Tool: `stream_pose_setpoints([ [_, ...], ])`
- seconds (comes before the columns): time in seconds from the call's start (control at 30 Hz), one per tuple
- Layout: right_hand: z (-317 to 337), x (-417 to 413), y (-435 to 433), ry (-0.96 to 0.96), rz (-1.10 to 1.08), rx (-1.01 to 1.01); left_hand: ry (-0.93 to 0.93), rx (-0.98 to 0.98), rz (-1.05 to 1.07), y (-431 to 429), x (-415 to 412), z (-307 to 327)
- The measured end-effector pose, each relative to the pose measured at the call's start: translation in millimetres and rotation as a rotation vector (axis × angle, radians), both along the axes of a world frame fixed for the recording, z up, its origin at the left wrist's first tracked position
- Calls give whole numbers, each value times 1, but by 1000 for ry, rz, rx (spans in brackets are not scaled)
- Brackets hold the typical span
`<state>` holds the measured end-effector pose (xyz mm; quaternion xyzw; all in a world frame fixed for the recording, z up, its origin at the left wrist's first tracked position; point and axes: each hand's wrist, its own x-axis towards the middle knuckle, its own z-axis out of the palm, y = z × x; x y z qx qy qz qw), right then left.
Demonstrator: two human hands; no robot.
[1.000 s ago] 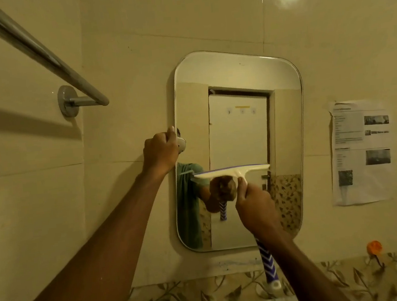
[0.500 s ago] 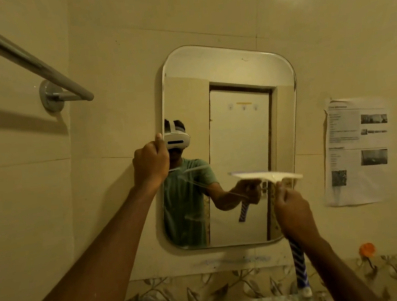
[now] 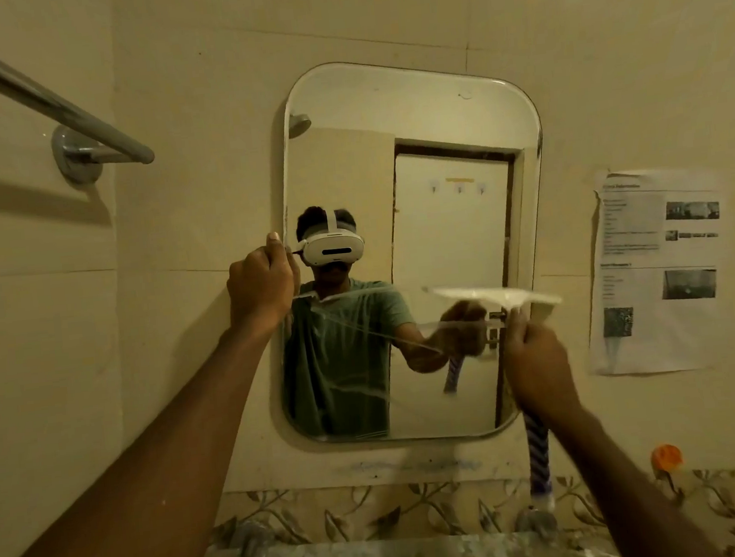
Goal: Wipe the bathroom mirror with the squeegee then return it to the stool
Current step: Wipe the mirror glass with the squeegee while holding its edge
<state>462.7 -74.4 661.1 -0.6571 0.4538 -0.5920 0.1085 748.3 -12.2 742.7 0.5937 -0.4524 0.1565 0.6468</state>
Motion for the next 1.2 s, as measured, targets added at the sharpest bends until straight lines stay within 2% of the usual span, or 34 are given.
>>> stream_pose_setpoints([
  [0.1,-59,5,10,0,-6,87,13,1,-22,3,-1,-1],
  [0.17,-64,7,17,1,-37,135,24,15,-36,5,0,0],
  [0.23,-45,9,25,-15,-33,122,29,31,-53,6,2,1],
  [0.4,48,42,37,4,71,-94,29,16,-44,4,5,0],
  [0.5,69,67,35,71,64,-71,11,16,-50,3,6,-1],
  [0.67,-24,87,48,52,94,49,-7,4,-81,2,12,-1],
  [0.73,-48,94,57,69,80,95,34,38,-157,2,17,0],
  [0.8,-41,97,63,63,46,117,109,55,-241,0,26,0],
  [0.93,22,98,59,7,9,-50,192,96,-339,1,34,2],
  [1.03,55,107,55,-3,10,-78,199,106,-383,5,36,4],
  [1.1,43,114,58,16,-10,-45,186,111,-396,5,38,5],
  [1.2,-15,123,70,51,-26,29,146,133,-387,3,41,3],
])
